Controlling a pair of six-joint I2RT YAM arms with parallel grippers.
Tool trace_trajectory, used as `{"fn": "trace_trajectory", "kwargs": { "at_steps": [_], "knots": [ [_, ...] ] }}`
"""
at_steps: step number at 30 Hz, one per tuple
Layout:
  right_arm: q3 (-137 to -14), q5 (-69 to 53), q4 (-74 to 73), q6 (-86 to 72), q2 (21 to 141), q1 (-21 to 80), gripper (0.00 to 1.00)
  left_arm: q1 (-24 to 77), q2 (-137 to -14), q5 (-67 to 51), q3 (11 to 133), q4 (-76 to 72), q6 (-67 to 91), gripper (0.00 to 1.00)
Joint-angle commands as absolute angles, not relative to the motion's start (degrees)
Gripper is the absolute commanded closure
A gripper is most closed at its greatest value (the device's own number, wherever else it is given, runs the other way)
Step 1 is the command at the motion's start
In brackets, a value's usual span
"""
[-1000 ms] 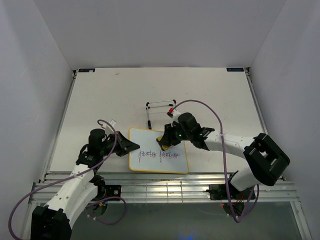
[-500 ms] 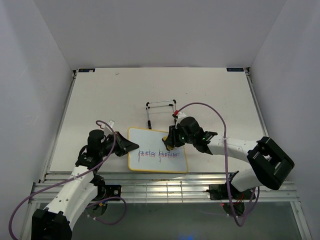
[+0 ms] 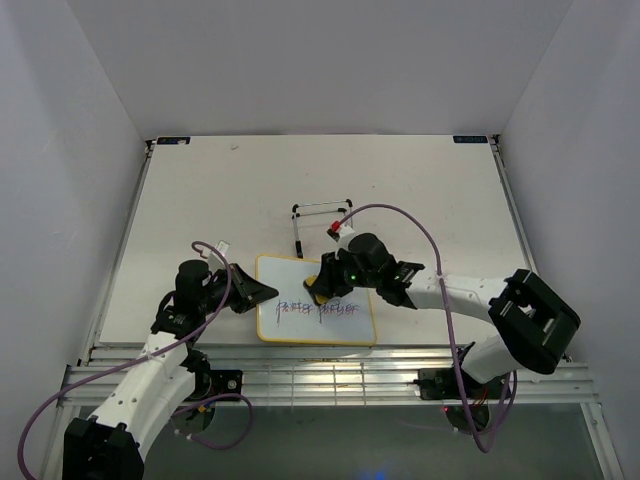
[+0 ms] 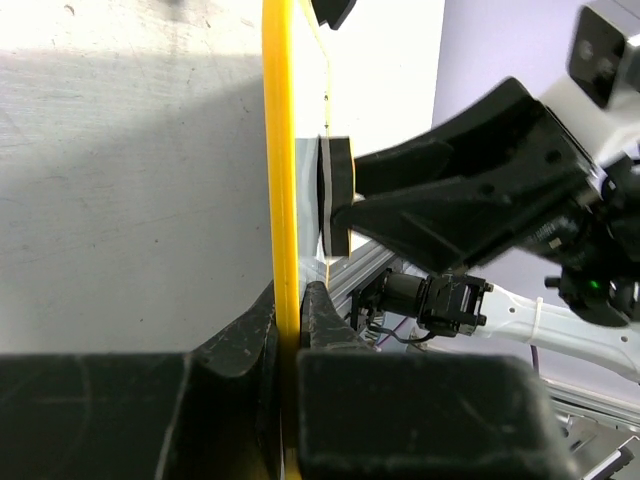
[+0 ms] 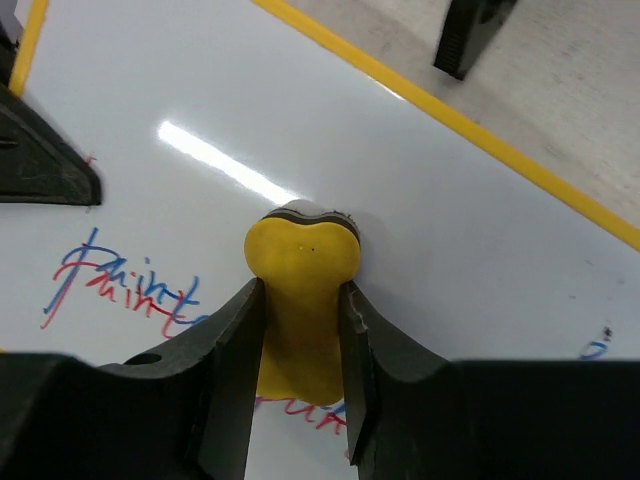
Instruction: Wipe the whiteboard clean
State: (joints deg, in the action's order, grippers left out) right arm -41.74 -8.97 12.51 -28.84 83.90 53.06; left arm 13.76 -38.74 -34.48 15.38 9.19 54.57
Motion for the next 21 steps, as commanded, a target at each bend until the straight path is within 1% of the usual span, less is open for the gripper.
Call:
{"fn": "trace_trajectory", "kwargs": {
  "at_steps": [1,2,5,11,17,21],
  "knots": [
    [-34.3,-12.04,5.36,-27.95,85.7,47.57,0.8,14.33,-38.41,-29.7,16.26,6.77,46.76,1.0],
    [-33.32,-13.35,5.36,-27.51,85.35,43.98,0.8,14.33,-38.41,-29.88,16.35,6.77,46.67,1.0],
    [-30.42,-15.54,5.36,-25.58,85.08,37.91,0.8,14.33,-38.32,-29.62,16.17,6.5,46.67,1.0],
    [-27.86,-20.12,5.45,-22.06,86.92,28.93,0.8,14.33,-37.88,-29.36,16.17,6.85,46.85,1.0],
    [-29.61,-22.23,4.92,-20.83,88.33,27.86,0.8,14.33,-37.88,-29.27,16.0,6.94,46.84,1.0],
    [-34.78,-23.29,2.56,-20.13,88.42,28.91,0.81,14.33,-38.58,-30.23,16.0,6.07,46.76,1.0]
  ]
}}
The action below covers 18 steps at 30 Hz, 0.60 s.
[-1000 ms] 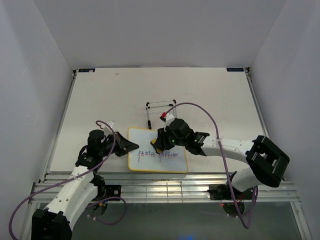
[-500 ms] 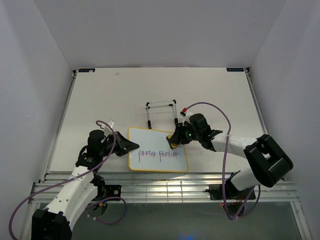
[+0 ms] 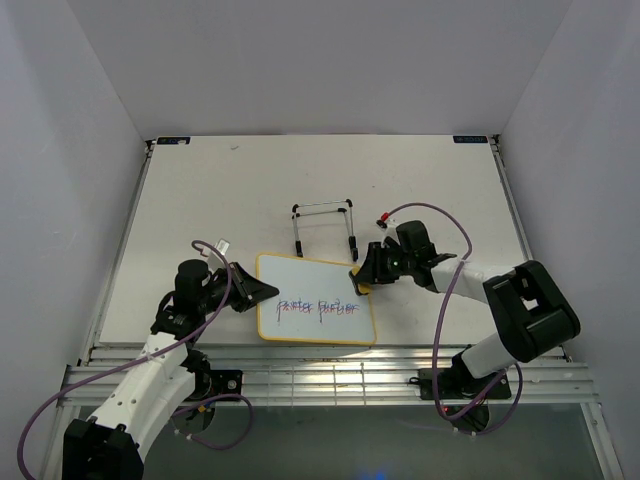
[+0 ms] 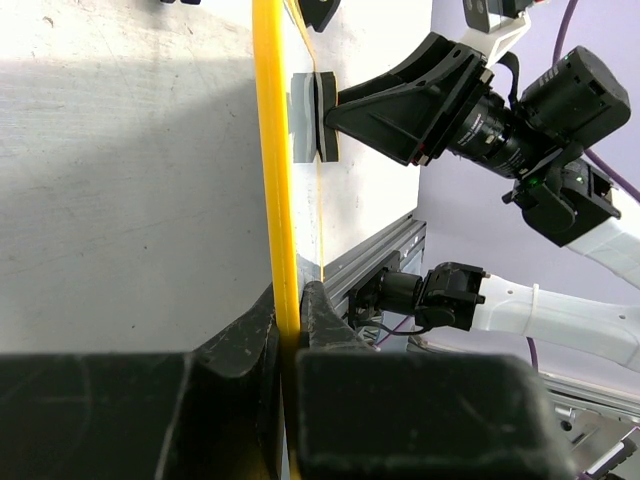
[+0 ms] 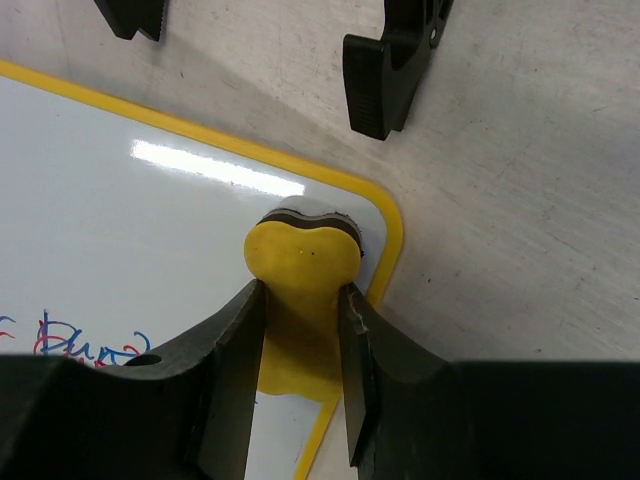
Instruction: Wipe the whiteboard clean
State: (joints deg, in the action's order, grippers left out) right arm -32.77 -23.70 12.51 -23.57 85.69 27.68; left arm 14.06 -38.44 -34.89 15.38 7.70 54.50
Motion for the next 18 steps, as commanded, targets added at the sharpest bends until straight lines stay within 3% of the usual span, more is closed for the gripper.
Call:
{"fn": "trace_trajectory", "kwargs": {
  "at_steps": [1,13,18],
  "knots": [
    [-36.11,-22.94,1.5,-19.78,88.68,30.13,0.81,14.33,-38.76,-30.5,16.0,5.98,46.84,1.0],
    [-51.85,-19.34,-0.97,-22.49,91.31,48.93,0.81,14.41,-40.96,-34.19,17.31,3.78,45.7,1.0],
    [-53.97,-14.87,-1.93,-22.76,91.85,50.19,0.81,14.33,-41.05,-34.36,17.84,3.78,46.14,1.0]
  ]
}}
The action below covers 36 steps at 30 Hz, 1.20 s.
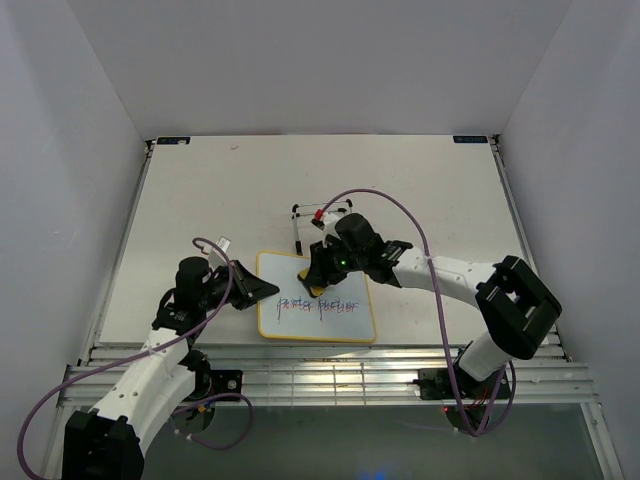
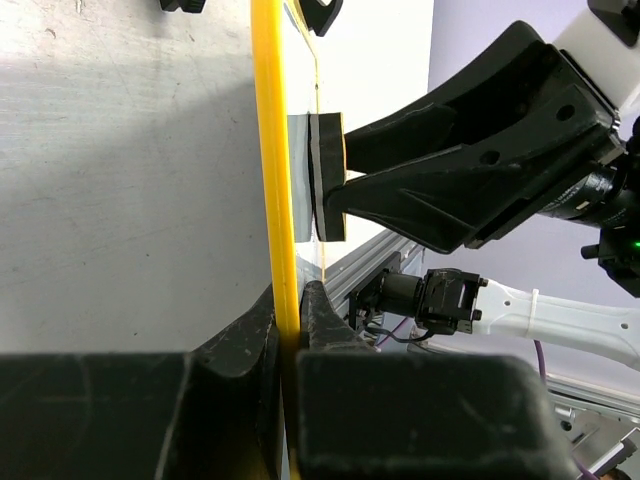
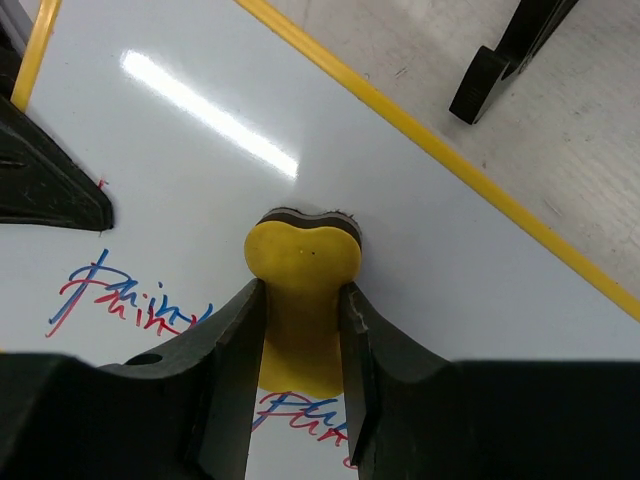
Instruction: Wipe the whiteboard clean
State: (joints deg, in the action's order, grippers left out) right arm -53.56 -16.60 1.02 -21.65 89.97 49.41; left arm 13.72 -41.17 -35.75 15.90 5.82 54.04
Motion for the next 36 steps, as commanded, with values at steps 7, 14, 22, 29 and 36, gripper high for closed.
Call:
{"fn": "trace_trajectory", "kwargs": {
  "at_steps": [7,14,22,29,36],
  "knots": [
    [-46.87,-13.45,-2.2,-21.97,93.86,39.75,0.82,14.33,-39.03,-33.49,18.28,5.45,46.49,1.0],
    [-39.91,-15.03,-0.88,-19.08,94.48,32.53,0.81,14.33,-37.53,-32.26,18.72,7.2,46.58,1.0],
    [-36.92,-17.66,-0.7,-15.56,94.23,25.32,0.82,14.33,-34.55,-31.65,20.56,9.66,47.99,1.0],
    [-35.68,-17.58,-3.24,-14.24,86.41,20.92,0.82,14.33,-32.96,-29.27,20.92,11.69,48.25,1.0],
    [-40.07,-18.28,-10.89,-14.32,73.05,20.83,0.82,14.33,-33.58,-29.18,19.25,10.11,48.6,1.0]
  ]
}}
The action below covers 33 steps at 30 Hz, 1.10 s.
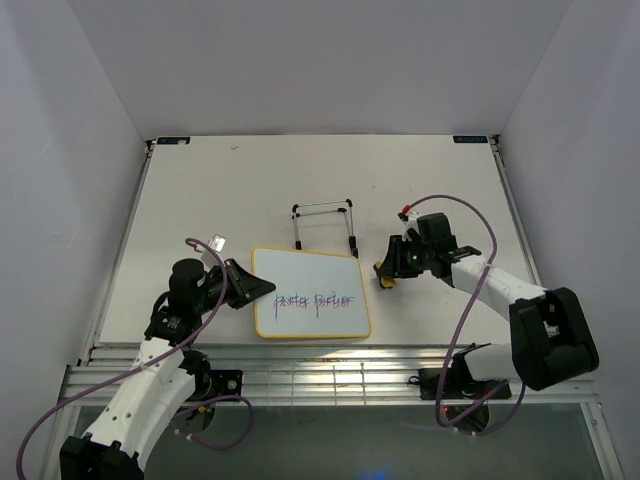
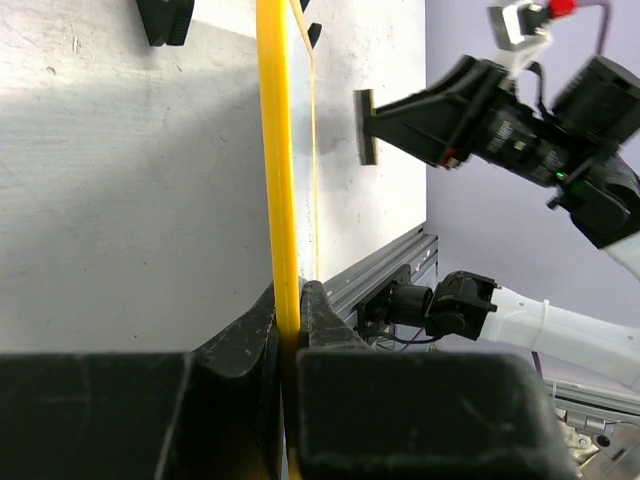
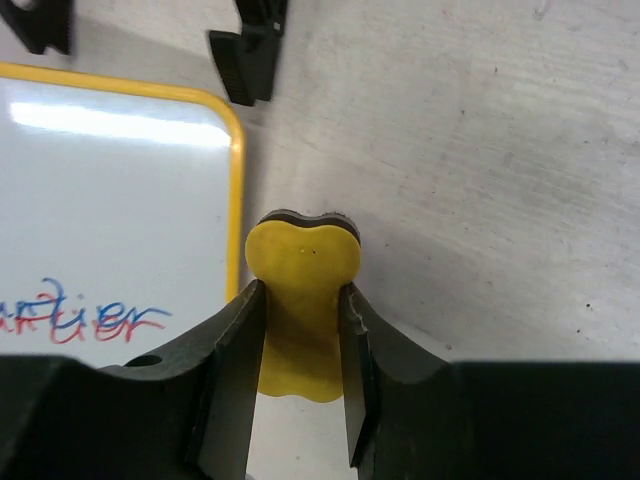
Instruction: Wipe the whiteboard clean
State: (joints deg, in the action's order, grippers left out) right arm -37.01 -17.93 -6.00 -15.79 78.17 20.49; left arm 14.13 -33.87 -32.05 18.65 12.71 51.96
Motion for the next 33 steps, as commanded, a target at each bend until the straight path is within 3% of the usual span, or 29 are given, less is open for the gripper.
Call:
{"fn": "trace_trajectory", "kwargs": {
  "at_steps": [1,5,9,18,33],
  "knots": [
    [-40.51,-18.98,-11.07,-14.76,70.17,21.79,0.83,14.33,-33.57,-29.27,18.99,9.76,49.13,1.0],
    [-40.78,-19.34,-10.29,-16.34,65.84,28.28,0.83,14.33,-34.54,-30.67,17.23,7.04,51.23,1.0],
    [-41.66,-14.25,-8.35,-17.75,64.43,41.18,0.83,14.33,-35.51,-32.08,16.44,5.54,52.38,1.0],
    [-45.61,-5.37,-1.76,-16.97,67.4,60.0,0.83,14.33,-37.61,-34.1,15.64,5.01,53.09,1.0],
    [-59.05,-0.26,3.34,-14.24,82.95,74.09,0.82,14.33,-38.41,-33.93,14.85,5.62,53.35,1.0]
  ]
}}
